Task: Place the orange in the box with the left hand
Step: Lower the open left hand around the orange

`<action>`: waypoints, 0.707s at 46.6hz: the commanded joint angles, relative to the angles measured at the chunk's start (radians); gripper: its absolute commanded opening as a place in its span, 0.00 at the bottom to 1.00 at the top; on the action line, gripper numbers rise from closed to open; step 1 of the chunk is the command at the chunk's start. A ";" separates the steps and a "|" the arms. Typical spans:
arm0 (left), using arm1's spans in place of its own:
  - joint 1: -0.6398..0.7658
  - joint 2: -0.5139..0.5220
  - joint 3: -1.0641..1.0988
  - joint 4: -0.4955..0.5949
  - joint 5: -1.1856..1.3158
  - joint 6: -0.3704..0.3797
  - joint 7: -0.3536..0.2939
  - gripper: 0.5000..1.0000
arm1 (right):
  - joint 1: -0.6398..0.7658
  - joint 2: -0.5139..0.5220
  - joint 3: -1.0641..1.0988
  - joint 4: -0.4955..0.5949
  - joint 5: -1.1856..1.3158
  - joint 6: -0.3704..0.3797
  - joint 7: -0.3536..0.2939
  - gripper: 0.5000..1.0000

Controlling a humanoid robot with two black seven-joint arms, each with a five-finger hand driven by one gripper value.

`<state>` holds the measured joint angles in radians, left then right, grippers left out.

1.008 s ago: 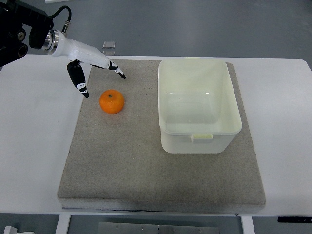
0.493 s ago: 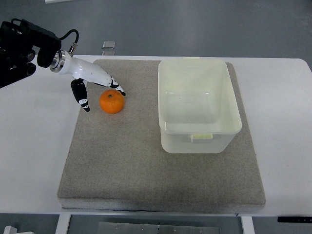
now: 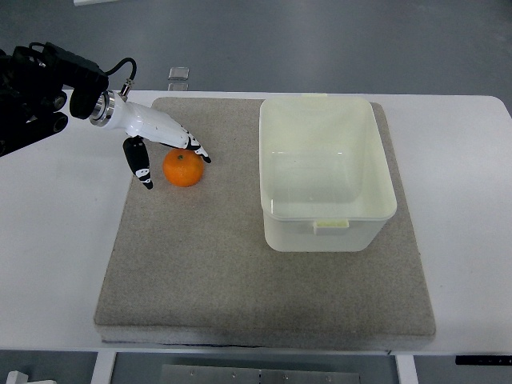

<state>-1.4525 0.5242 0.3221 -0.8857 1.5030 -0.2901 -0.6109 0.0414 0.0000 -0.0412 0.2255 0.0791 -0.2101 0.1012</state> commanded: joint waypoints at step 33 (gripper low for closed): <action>0.040 -0.044 0.002 0.065 0.019 0.057 0.000 0.99 | 0.000 0.000 0.000 0.000 0.001 0.000 0.000 0.89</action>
<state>-1.4129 0.4801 0.3237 -0.8206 1.5234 -0.2333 -0.6109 0.0414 0.0000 -0.0410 0.2255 0.0791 -0.2102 0.1012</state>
